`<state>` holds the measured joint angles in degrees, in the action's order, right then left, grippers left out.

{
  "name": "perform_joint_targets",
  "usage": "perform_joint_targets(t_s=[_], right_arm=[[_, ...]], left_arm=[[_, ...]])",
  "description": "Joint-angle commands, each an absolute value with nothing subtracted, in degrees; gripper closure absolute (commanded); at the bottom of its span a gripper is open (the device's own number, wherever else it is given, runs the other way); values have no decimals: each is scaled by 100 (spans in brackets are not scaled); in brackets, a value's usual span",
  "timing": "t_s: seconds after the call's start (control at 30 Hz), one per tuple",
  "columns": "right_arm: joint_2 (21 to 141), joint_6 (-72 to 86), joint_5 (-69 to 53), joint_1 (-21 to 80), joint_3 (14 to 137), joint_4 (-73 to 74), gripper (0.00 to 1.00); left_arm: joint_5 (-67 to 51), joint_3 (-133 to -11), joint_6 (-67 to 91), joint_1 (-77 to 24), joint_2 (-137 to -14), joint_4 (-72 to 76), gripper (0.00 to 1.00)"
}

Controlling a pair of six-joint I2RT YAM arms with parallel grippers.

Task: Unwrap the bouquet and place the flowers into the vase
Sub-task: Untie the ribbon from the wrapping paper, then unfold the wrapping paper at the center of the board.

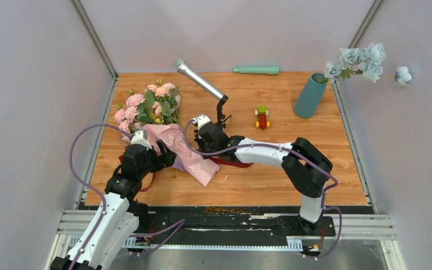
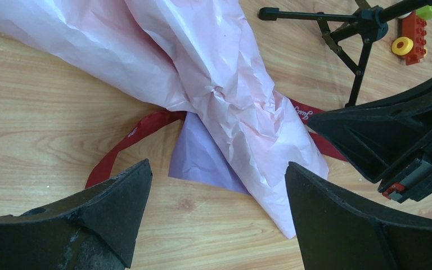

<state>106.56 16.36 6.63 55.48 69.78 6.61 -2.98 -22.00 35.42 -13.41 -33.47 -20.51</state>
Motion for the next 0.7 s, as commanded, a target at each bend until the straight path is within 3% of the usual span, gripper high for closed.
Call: perform_joint_targets(t_s=[0.0, 0.1, 0.27, 0.33, 0.47, 0.67], right_arm=[[10404, 1529, 839, 5457, 6860, 554, 100], [10282, 1494, 705, 5400, 6651, 526, 95], [10025, 1396, -236, 5199, 6155, 128, 71], [9960, 1326, -658, 5142, 6026, -81, 62], [10003, 1309, -1382, 4964, 5927, -344, 53], [10247, 1277, -2070, 4778, 6008, -553, 41]], left_arm=[[-328, -2181, 3427, -1310, -3344, -1987, 4], [-458, -2070, 3541, -1310, -3407, -1813, 4], [-740, -1889, 3821, -1310, -3642, -1286, 7], [-804, -1883, 3860, -1310, -3753, -1181, 12], [-838, -1824, 3914, -1310, -3910, -911, 20], [-945, -1663, 4153, -1310, -4270, -261, 21]])
